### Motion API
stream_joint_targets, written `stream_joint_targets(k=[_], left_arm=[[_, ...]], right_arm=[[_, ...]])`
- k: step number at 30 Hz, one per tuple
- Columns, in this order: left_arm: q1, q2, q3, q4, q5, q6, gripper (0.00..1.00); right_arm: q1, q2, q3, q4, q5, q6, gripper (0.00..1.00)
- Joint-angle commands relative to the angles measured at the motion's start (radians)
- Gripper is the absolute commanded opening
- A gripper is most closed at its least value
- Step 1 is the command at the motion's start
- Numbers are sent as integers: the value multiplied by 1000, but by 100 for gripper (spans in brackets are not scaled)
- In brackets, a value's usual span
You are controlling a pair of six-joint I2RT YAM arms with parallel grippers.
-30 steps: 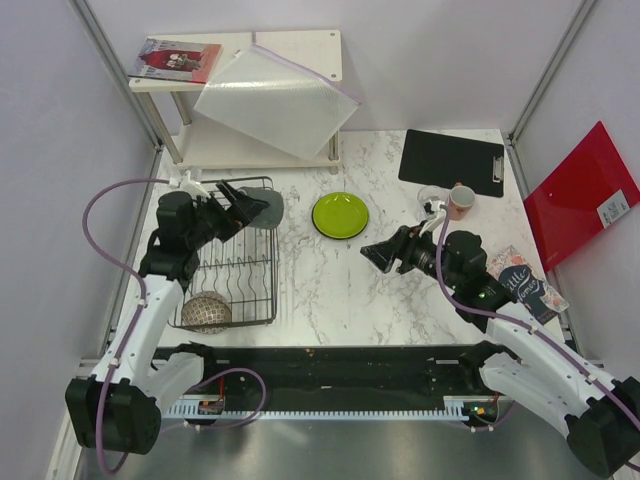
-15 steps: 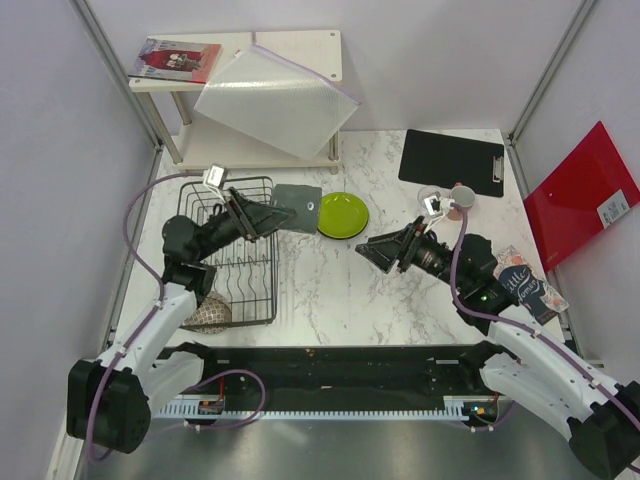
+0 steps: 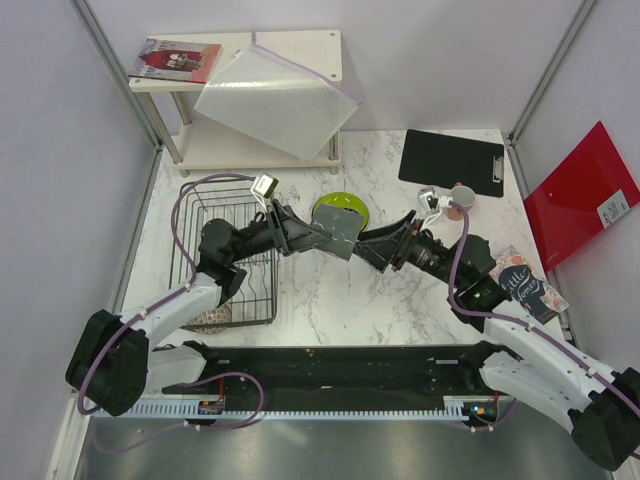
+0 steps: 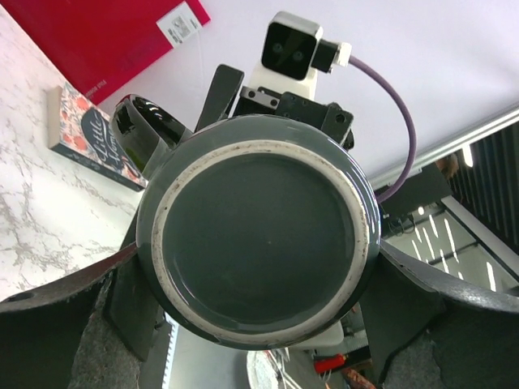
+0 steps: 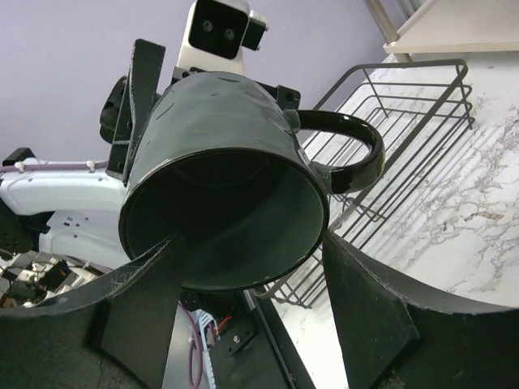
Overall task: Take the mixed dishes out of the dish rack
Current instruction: Pick up the cup from the dish rack.
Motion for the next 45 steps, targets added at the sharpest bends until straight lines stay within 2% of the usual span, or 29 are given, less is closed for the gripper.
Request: stream_joint_targets(k=[1, 4, 7, 10, 16, 18, 19, 21, 22, 25, 27, 28, 29, 31, 33, 36, 39, 43, 45], left_arm=[[-29, 12, 48, 146, -39, -34, 2], [-44, 21, 44, 151, -42, -33, 2], [-55, 23, 31, 151, -45, -33, 2], [-63, 24, 17, 152, -45, -30, 2], [-67, 31, 13, 184, -52, -36, 2], [-69, 40, 19, 187, -52, -39, 2], [-67, 40, 19, 192, -52, -41, 2], [-67, 46, 19, 192, -54, -41, 2], [-69, 47, 19, 189, -52, -39, 2], [-66, 49, 39, 145, -54, -5, 2], [-66, 46, 62, 51, -55, 51, 14], [-66, 47, 74, 17, -55, 76, 24], [-64, 49, 111, -74, -57, 102, 48], [-61, 60, 157, -188, -69, 182, 70], [-55, 66, 227, -382, -129, 267, 99], [-41, 80, 323, -621, -256, 369, 99], [-11, 90, 379, -745, -380, 403, 99], [55, 90, 373, -877, -494, 375, 99], [100, 83, 363, -935, -558, 337, 99]], right_arm=[[21, 44, 67, 76, 9, -20, 74], [23, 73, 76, 88, 36, -29, 73], [23, 95, 82, 91, 64, -37, 68], [24, 119, 88, 99, 66, -35, 58], [35, 171, 64, 139, 44, 12, 54], [39, 164, 53, 151, 55, 25, 37], [39, 162, 50, 150, 58, 23, 19], [41, 152, 53, 133, 67, 14, 4], [41, 144, 58, 107, 72, 8, 0], [41, 112, 72, 50, 90, -17, 0], [42, 81, 93, 7, 112, -33, 0], [42, 67, 99, -37, 119, -49, 0], [41, 44, 108, -63, 128, -57, 0], [41, 20, 133, -131, 161, -79, 0], [42, -19, 165, -177, 187, -92, 0], [42, -65, 219, -281, 244, -132, 0], [41, -95, 277, -402, 325, -169, 0], [41, -115, 326, -535, 415, -188, 0], [41, -109, 363, -624, 510, -187, 0]])
